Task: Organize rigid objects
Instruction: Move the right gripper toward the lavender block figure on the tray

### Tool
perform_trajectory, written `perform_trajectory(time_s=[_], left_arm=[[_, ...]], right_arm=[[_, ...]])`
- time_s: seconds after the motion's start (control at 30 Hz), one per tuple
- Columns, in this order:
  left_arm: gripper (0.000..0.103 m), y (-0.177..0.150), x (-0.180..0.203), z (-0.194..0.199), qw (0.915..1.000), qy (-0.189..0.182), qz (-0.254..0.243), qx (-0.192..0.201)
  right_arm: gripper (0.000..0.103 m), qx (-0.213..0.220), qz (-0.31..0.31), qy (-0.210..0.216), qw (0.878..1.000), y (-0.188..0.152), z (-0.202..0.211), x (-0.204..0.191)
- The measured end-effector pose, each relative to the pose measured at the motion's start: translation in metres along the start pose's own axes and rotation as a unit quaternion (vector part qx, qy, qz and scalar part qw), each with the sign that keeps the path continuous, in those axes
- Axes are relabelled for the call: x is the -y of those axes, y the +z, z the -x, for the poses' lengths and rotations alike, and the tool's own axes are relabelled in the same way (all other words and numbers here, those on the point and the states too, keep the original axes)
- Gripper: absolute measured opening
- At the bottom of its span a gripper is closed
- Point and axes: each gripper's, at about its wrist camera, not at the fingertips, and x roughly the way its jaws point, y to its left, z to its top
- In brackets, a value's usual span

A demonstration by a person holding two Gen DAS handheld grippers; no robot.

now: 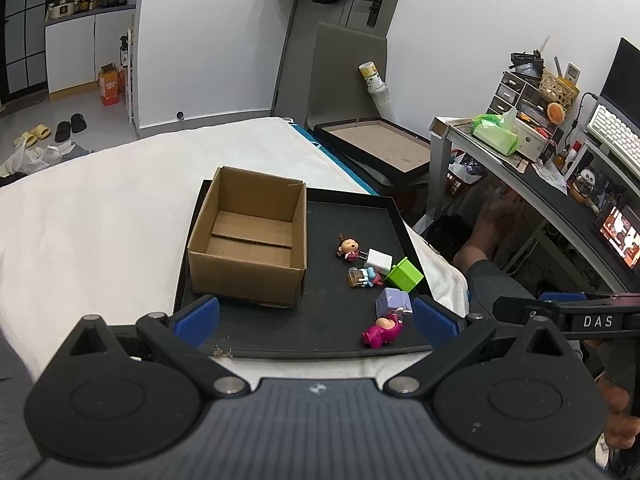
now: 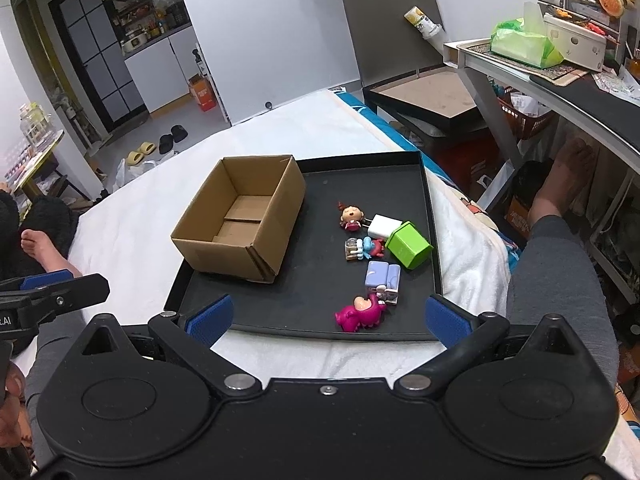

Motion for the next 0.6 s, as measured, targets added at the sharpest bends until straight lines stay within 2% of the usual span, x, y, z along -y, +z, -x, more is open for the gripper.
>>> perform_trajectory(time_s=[0.6], left_arm=[[0.102, 0.0032, 0.0025, 0.0068, 1.0000, 0.000, 0.001, 0.006]], right_arm=[[0.103, 0.005, 0.010, 0.003, 1.000, 0.0009, 0.0051, -0.0060]])
